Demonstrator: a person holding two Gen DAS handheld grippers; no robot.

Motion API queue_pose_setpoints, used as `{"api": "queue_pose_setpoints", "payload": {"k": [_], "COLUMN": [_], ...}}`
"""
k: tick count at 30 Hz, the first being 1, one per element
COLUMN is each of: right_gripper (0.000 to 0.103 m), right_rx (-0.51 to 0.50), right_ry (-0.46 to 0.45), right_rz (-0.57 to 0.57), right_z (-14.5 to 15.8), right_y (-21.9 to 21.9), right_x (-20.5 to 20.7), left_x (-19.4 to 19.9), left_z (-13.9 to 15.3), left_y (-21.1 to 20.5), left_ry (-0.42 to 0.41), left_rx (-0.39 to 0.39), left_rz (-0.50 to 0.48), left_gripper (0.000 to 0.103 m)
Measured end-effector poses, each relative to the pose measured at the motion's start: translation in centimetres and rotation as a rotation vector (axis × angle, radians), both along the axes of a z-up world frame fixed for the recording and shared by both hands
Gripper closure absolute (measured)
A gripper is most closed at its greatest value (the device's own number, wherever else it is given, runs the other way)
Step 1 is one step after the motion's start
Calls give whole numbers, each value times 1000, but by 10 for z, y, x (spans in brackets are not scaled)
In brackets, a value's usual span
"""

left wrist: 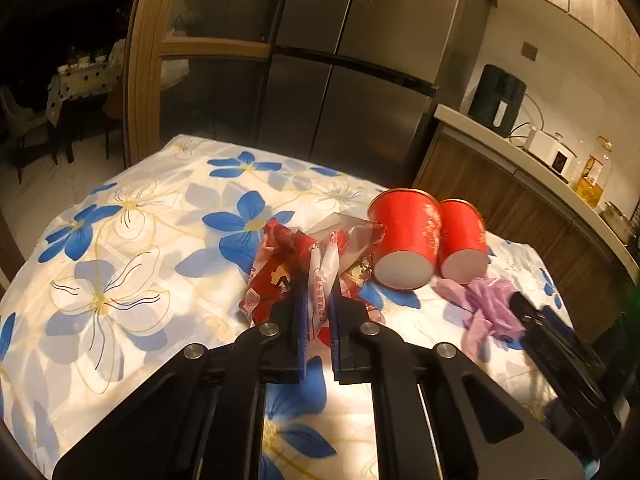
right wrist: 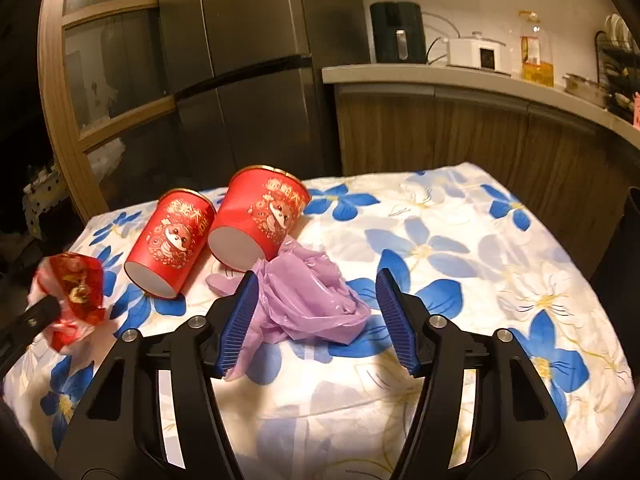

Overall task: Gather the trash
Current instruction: 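Grasp the red wrapper with the left tool while the right tool grasps the pink glove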

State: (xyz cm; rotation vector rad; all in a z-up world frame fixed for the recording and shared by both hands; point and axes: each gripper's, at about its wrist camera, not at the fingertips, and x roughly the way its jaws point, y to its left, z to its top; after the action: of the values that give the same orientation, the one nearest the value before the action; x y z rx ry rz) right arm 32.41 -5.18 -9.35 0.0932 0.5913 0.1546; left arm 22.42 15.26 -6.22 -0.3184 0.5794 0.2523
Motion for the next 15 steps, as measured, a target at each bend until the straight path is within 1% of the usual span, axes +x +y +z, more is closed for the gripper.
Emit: {"api": "queue_pose_setpoints", "payload": {"k": [1,4,6,7,11,12,15], "right_gripper": [48,58,71,73,93,97,100], "right_rx": [0,-6,-4,1,18,20,29], "right_ry": [14,52,71,78,88,88,84], "right_rz": [4,23,28,33,58,65,82], "right_z": [-2,-9,-12,-13,-13,-13,-11], "right_y": [1,4,5,4,5,5,4], "right_x": [3,10,13,14,14,13,10], "left_x": [-3,-8,-9,-10,-12,-12,-14], "left_z": [1,3,4,5,9,9,10], "left_y": [-2,-5,-6,-8,-10,-11,-13], "left_ry": [-8,-23,-29,-32,-42,-44,-43], "left_rx": [5,8,7,6,9,11,16], "left_rz": [-5,-20,-28,-33,-42,-43,-46], "left_gripper": [95,95,95,95,95,95,95]}}
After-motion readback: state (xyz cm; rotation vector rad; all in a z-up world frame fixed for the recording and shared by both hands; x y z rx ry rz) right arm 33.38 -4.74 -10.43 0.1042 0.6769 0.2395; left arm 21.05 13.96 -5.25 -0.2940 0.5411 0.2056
